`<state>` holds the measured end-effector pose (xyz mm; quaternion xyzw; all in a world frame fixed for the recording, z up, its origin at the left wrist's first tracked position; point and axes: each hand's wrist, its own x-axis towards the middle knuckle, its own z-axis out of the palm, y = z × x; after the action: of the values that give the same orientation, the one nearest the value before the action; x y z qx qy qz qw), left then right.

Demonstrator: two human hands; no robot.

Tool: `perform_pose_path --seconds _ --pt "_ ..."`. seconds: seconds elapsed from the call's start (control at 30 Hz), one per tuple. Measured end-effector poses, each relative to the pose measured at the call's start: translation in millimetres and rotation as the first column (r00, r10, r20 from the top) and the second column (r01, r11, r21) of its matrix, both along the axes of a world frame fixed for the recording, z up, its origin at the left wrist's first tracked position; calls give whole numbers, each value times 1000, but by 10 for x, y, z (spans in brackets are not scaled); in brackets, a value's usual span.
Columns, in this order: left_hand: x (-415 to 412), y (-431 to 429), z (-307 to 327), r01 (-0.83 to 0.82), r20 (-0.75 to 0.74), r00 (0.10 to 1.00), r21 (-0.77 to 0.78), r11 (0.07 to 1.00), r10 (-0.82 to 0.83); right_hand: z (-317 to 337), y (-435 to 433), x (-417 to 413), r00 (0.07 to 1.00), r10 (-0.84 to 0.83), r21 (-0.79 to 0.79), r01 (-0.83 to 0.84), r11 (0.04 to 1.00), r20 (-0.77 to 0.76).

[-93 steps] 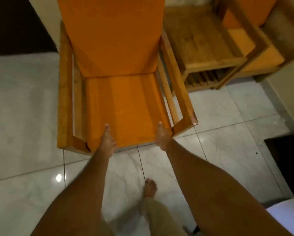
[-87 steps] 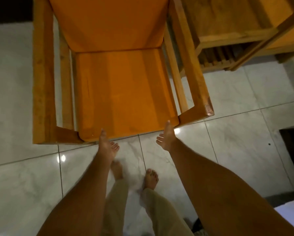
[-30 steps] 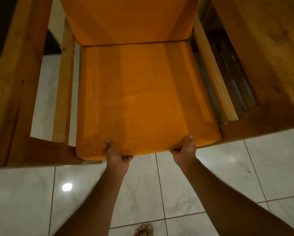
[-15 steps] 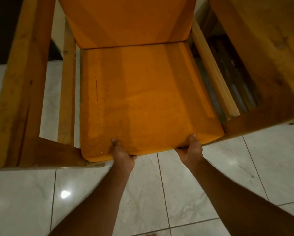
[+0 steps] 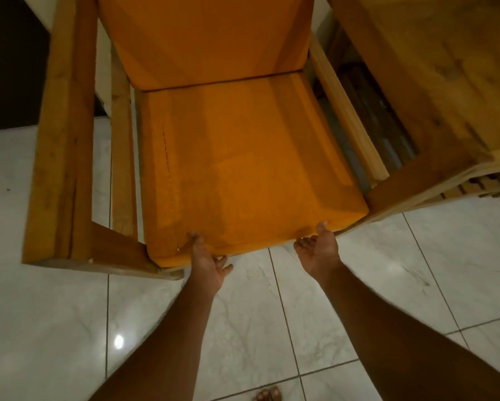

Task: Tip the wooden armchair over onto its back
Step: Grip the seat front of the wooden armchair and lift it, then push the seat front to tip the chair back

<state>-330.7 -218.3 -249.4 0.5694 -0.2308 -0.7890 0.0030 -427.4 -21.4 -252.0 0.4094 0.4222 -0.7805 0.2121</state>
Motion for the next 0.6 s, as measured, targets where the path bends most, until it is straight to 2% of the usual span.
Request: perform_pose_path --seconds 0.13,0.23,0.37,0.6 --pt "-34 -16 418 128 48 991 -22 991 -127 447 -67 211 1000 20 4 -20 1000 2" --pt "-59 -13 847 265 42 964 -92 960 -262 881 -114 337 1000 -8 -12 7 1000 -14" --pt "-41 -86 1488 369 -5 926 -202 907 -378 1494 -178 517 995 -52 -42 48 998 -81" --pt "58 -648 2454 462 -104 800 -521 718 -590 2517 -544 882 964 -37 88 62 994 -262"
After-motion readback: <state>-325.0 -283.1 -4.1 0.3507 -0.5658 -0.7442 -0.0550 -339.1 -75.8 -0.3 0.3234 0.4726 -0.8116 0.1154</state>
